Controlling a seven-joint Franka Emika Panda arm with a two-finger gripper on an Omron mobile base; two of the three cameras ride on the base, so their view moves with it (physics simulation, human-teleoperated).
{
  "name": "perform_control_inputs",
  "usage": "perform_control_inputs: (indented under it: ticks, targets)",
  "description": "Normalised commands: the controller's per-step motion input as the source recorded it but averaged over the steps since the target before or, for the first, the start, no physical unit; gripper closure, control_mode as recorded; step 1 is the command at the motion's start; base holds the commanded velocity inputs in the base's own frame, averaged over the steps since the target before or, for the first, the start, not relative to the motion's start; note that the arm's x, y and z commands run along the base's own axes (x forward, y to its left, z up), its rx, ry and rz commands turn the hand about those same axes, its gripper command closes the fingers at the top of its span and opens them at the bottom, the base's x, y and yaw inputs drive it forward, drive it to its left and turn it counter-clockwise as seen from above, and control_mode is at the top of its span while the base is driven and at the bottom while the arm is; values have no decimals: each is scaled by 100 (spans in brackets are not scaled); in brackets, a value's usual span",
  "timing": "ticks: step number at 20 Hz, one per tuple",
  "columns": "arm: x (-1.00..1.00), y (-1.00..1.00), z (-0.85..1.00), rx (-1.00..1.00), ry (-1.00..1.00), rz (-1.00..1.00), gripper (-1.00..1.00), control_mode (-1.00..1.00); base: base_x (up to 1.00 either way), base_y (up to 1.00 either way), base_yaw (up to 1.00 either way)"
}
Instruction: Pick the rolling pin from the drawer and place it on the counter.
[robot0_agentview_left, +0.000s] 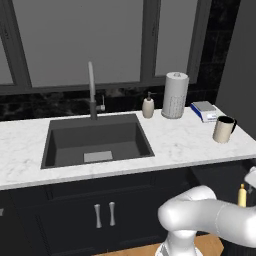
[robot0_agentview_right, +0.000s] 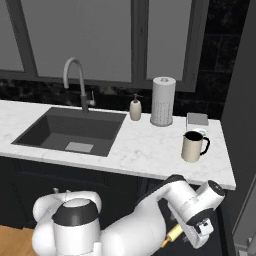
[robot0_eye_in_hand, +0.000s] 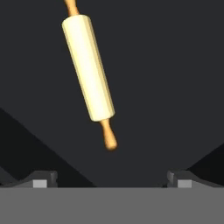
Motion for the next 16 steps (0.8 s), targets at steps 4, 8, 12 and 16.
perform_control_inputs:
  ticks: [4, 8, 12, 16]
  targets:
    - [7, 0, -14, 2, 5, 0, -100, -100, 0, 0, 0]
    - [18, 0, -17, 1, 0, 0, -100, -100, 0, 0, 0]
    - [25, 0, -34, 0, 0, 0, -100, -100, 0, 0, 0]
    - [20, 0, -46, 0, 2, 0, -100, -100, 0, 0, 0]
